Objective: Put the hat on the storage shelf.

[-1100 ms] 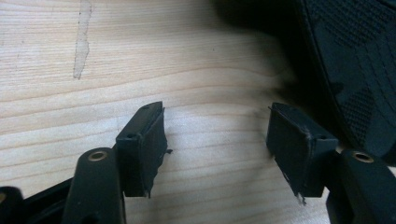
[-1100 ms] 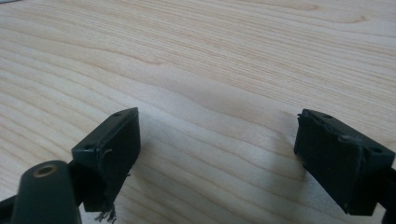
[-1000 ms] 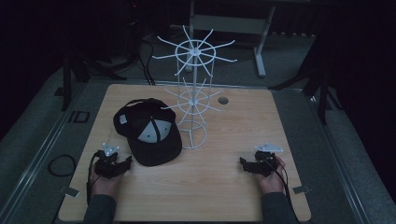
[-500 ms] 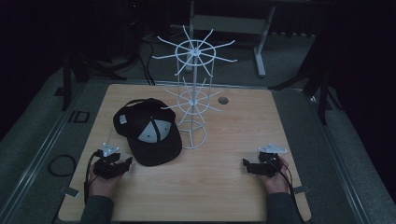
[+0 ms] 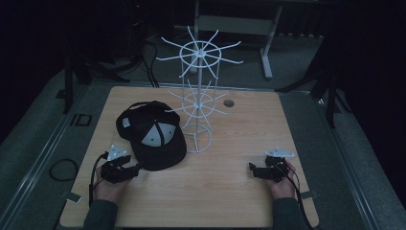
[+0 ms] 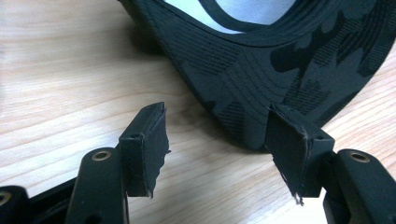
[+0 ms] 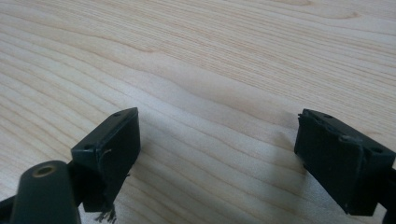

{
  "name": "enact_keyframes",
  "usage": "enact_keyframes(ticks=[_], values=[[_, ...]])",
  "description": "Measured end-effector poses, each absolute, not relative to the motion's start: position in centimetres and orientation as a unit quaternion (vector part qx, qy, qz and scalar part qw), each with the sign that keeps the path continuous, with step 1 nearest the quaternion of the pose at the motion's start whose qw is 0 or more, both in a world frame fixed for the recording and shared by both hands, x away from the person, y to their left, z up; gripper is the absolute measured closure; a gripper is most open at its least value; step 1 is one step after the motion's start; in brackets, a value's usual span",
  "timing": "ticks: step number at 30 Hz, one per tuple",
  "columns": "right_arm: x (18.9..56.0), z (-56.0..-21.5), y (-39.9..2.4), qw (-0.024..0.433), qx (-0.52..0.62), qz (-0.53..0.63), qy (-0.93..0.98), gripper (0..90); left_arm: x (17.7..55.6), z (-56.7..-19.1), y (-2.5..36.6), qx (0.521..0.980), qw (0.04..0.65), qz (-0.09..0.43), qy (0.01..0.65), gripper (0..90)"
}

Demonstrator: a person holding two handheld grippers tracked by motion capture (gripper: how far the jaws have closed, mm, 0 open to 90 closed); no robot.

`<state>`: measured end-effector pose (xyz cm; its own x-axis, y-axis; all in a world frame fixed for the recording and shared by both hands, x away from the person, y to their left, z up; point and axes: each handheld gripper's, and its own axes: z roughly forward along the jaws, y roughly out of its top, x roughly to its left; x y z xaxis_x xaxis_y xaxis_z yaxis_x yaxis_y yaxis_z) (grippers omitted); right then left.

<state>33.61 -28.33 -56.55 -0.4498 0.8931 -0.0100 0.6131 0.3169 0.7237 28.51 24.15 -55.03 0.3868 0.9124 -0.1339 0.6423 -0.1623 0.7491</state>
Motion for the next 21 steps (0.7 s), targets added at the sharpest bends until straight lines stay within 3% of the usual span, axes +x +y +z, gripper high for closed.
enact_keyframes(ticks=[13, 21], values=[[33.6, -56.5, -28.3, 0.211, 0.483, 0.332, 0.782, 14.1, 30.1, -56.0, 23.5, 0.742, 0.403, 0.129, 0.52, 39.7], [33.6, -56.5, -28.3, 0.211, 0.484, 0.332, 0.782, 14.1, 30.9, -55.9, 22.6, 0.752, 0.401, 0.127, 0.507, 42.3]])
